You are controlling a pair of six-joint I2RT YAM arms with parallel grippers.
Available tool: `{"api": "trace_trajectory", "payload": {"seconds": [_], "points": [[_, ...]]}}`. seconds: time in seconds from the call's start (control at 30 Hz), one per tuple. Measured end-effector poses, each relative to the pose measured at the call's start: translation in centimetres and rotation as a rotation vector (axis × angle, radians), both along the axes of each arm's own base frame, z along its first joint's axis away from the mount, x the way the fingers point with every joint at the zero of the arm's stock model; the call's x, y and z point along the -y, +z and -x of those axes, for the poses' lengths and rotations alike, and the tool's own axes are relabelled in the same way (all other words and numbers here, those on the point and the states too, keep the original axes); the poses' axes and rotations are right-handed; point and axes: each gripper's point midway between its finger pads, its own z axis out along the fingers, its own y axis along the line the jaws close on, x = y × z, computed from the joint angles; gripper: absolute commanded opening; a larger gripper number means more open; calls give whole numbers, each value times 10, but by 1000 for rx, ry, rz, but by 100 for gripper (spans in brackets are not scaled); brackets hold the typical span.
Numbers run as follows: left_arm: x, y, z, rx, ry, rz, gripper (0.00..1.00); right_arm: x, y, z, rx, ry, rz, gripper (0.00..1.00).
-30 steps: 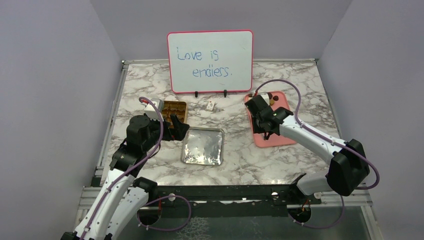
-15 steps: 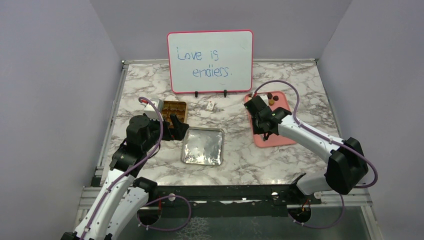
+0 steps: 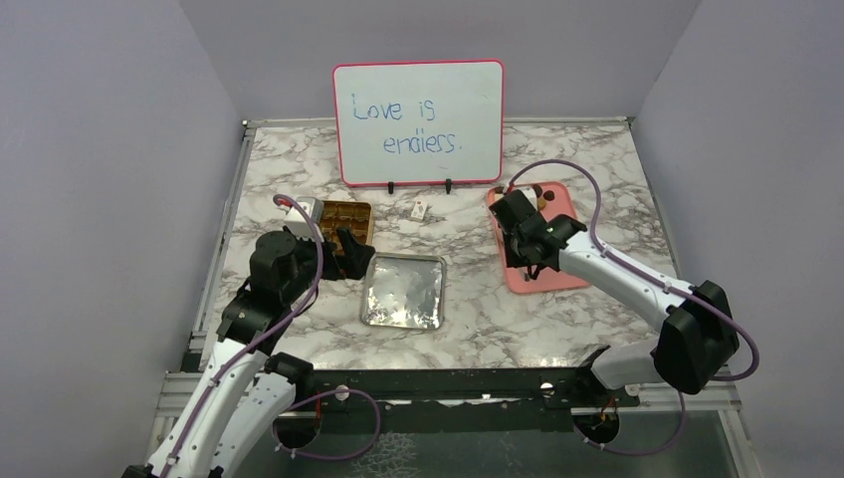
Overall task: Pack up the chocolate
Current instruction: Pick up the fake chocolate from the plate.
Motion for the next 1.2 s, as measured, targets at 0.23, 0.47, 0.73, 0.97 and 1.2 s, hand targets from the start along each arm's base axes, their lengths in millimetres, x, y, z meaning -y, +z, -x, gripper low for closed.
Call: {"api": "trace_trajectory", "payload": {"seconds": [0.23,0.47,0.73,0.97,1.2], "points": [[-9,5,-3,27,55,-8,99,-10,20,6,29,38,-96,26],[-28,51,-3,136,150,10,99,-36,39,14,37,123,-246,25],[-47,121,22,325,218,111,99,-94,53,28,54,290,-403,24],[-53,130,36,349,239,166,99,-167,46,55,2,469,-435,24],[-56,134,41,330,246,167,99,-237,54,75,6,614,-467,25]]}}
